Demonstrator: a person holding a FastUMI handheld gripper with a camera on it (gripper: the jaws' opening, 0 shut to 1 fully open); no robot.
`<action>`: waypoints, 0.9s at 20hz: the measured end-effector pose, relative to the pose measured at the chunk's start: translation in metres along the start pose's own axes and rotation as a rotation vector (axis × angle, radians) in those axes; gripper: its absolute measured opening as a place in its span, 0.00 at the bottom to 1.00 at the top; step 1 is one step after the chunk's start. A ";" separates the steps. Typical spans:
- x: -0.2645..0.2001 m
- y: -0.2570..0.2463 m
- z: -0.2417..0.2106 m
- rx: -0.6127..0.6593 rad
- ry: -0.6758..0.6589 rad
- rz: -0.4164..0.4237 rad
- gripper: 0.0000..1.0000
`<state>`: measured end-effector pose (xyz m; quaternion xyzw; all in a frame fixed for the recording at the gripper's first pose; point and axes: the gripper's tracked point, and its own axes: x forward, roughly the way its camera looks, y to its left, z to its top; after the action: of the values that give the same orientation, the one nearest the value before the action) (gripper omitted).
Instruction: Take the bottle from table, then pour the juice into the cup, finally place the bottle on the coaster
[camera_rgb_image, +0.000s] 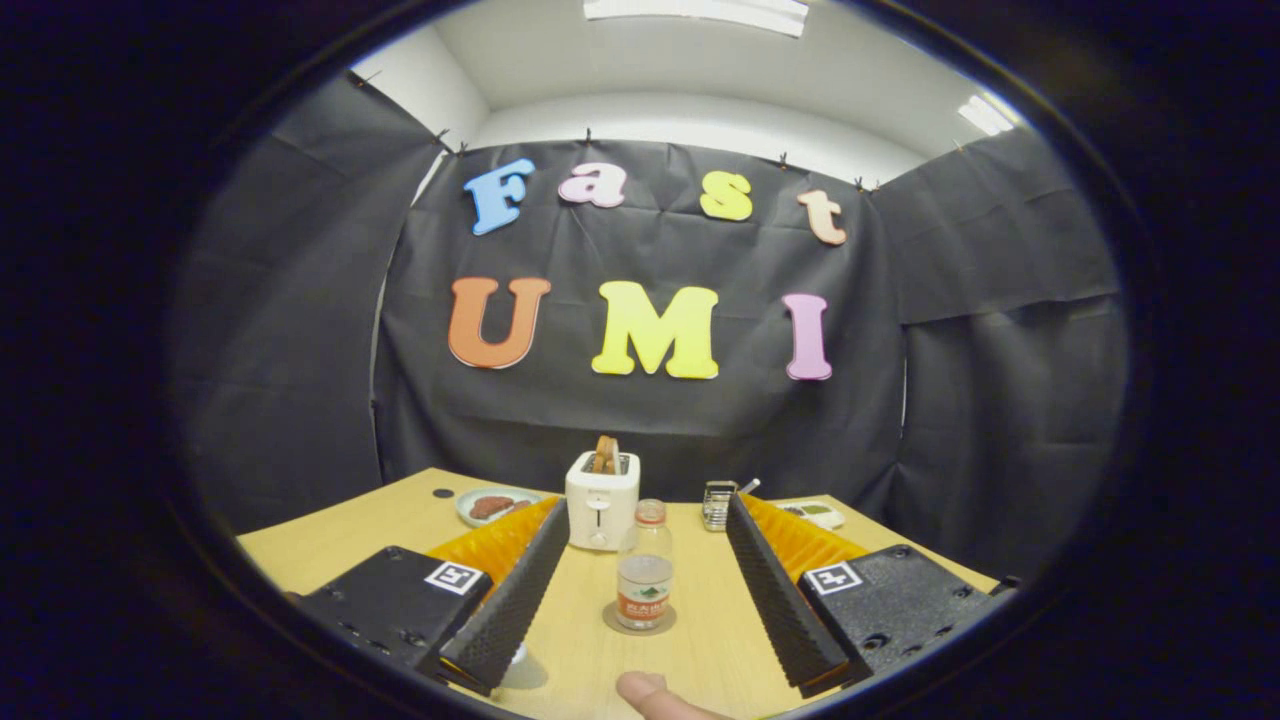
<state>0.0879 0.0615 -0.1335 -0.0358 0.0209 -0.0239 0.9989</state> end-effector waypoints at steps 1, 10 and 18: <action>-0.010 -0.005 0.011 -0.001 -0.011 -0.004 1.00; -0.089 -0.050 0.093 0.066 -0.007 -0.021 1.00; -0.132 -0.062 0.128 0.032 -0.022 -0.014 1.00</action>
<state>-0.0409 0.0151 0.0043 -0.0203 0.0091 -0.0309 0.9993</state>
